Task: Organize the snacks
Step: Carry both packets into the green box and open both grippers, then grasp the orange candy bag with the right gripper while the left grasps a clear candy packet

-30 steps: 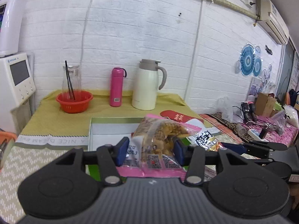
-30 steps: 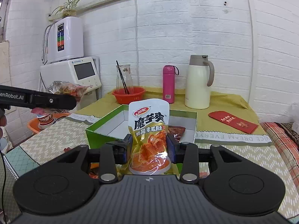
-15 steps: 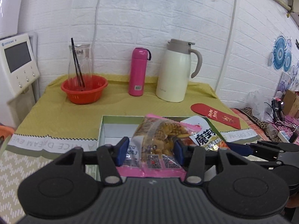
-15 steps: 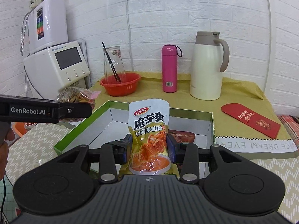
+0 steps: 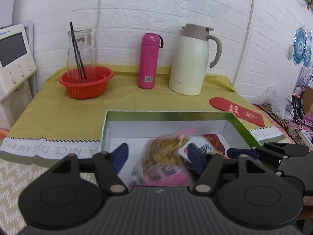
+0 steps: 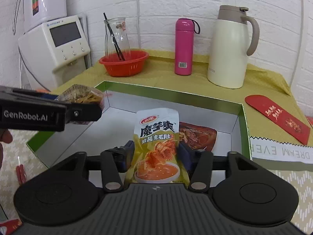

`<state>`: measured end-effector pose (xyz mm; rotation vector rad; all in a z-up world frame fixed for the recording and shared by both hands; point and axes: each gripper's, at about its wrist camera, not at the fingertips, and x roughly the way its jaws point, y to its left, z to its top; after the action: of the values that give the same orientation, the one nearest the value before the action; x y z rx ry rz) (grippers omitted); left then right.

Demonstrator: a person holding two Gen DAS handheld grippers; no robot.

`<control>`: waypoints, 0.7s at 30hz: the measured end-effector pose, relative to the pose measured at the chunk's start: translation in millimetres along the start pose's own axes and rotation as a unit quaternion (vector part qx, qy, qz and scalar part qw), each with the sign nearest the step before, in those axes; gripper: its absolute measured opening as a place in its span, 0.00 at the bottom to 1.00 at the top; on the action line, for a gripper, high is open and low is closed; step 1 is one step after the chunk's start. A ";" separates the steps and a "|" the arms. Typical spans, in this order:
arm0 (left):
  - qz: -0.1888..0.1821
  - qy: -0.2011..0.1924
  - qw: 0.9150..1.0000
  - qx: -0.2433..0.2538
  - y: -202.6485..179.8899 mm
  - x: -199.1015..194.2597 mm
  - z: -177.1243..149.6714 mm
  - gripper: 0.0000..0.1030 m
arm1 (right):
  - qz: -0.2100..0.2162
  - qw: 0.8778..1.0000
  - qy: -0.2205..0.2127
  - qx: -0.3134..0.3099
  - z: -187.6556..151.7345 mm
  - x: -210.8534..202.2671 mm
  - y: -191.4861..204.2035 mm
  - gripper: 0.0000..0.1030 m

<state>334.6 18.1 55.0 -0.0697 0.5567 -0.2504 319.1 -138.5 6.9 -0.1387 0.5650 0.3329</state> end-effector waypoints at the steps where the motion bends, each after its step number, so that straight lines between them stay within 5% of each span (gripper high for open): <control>1: 0.005 -0.011 1.000 -0.005 -0.3 -3.1 -0.1 0.79 | -0.009 1.000 -0.005 -0.018 -1.6 -1.2 2.8 1.00; 2: 0.014 -0.013 1.000 -0.006 -1.3 -4.8 1.2 0.87 | -0.019 0.999 -0.012 -0.033 -3.5 -3.6 5.3 1.00; 7: 0.046 -0.017 0.999 0.001 -6.8 -10.3 2.0 0.87 | -0.018 0.999 -0.016 -0.038 -5.6 -11.2 2.7 1.00; 21: 0.033 -0.065 0.997 0.017 -26.5 -95.1 -2.8 0.87 | -0.012 0.998 -0.055 0.015 -5.6 -93.7 2.6 1.00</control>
<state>249.4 16.6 105.0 -0.0346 0.4240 -0.1903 241.1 -162.6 53.3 -0.0971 0.4592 0.3064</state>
